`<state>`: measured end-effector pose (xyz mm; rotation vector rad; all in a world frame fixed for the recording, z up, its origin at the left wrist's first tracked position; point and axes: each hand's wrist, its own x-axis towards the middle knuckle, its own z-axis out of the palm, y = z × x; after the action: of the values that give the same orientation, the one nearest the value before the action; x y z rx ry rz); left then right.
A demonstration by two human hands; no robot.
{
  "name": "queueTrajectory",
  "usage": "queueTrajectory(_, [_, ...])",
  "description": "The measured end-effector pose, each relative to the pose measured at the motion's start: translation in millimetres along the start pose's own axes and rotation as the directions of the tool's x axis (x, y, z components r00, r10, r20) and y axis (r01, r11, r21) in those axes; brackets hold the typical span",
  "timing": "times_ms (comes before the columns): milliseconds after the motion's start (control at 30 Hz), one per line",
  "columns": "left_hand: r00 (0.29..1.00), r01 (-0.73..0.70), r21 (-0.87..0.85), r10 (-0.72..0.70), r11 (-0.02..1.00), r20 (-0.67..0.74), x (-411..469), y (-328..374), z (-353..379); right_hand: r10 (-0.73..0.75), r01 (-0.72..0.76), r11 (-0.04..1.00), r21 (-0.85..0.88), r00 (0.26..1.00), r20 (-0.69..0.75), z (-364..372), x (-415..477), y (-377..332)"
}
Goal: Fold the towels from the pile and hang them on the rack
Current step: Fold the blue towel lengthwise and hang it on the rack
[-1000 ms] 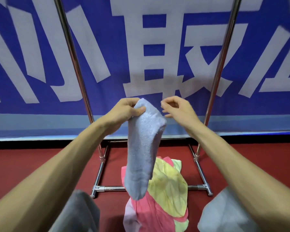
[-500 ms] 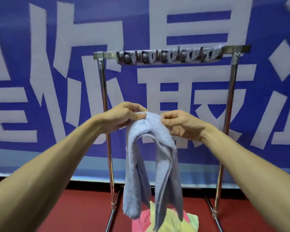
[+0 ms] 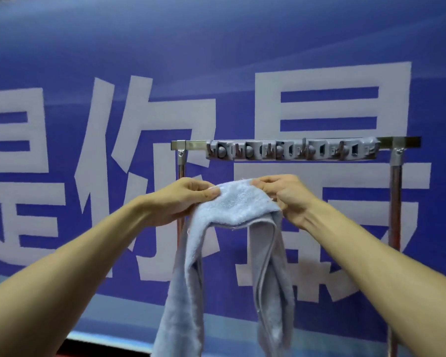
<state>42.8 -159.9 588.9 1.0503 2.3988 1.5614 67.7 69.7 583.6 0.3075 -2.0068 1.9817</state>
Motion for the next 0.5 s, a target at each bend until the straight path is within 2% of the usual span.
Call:
queueTrajectory(167, [0.975,-0.065,-0.063,0.05,0.996,-0.218,36,1,-31,-0.067,0.069,0.996,0.056,0.997,-0.044,33,51,-30])
queueTrajectory(267, [0.946,-0.124,-0.049,0.104,0.991,-0.306,58,0,-55,-0.112,0.096,0.978,-0.186,0.991,-0.077,42,85,-36])
queueTrajectory(367, [0.913,-0.158,0.031,0.158,0.987,-0.377,79,-6,-77,-0.2,0.135,0.909,-0.394,0.972,-0.127,47,114,-35])
queueTrajectory(433, [0.893,-0.176,0.072,0.19,0.982,-0.408,94,-7,-89,-0.302,0.182,0.822,-0.539,0.943,-0.142,52,130,-41])
queueTrajectory(500, [0.851,-0.197,0.099,0.22,0.975,-0.477,108,-5,-97,-0.426,0.234,0.684,-0.691,0.897,-0.119,59,146,-50])
